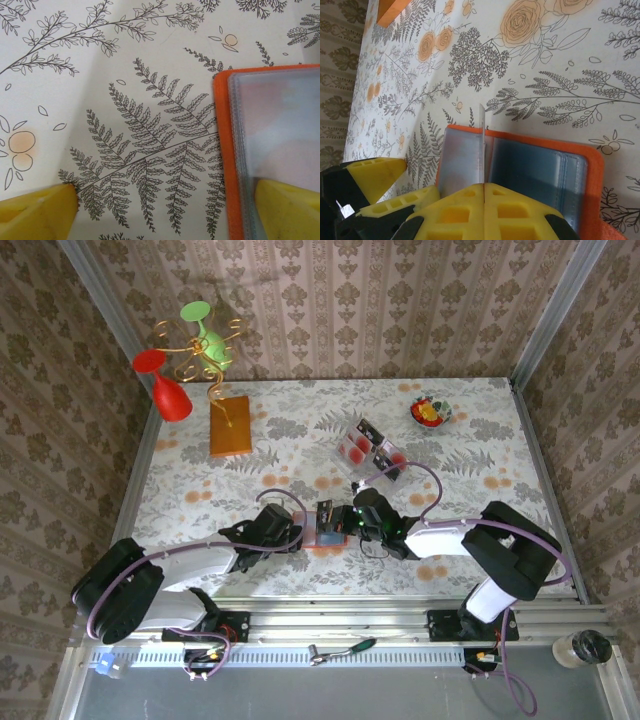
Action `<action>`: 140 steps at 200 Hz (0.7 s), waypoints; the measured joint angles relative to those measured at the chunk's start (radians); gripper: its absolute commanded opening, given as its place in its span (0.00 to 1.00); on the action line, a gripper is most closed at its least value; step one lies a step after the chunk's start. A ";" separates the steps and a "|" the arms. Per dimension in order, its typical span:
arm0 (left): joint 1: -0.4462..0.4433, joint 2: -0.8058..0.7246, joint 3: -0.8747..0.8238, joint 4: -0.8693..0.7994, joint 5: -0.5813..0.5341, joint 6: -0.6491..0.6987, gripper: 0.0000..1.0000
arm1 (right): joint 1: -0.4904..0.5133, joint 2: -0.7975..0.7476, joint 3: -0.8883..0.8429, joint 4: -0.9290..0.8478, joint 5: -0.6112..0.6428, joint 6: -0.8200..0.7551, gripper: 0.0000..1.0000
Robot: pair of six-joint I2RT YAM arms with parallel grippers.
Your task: Put the credit cards into the card holder
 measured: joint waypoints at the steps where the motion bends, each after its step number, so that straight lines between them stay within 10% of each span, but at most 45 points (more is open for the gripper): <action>1: 0.000 0.000 0.000 0.000 0.000 0.000 0.93 | 0.000 0.000 0.000 0.001 0.000 0.001 0.00; 140: -0.005 -0.023 -0.014 0.001 -0.006 -0.014 0.93 | 0.006 -0.055 -0.013 -0.004 0.019 0.022 0.00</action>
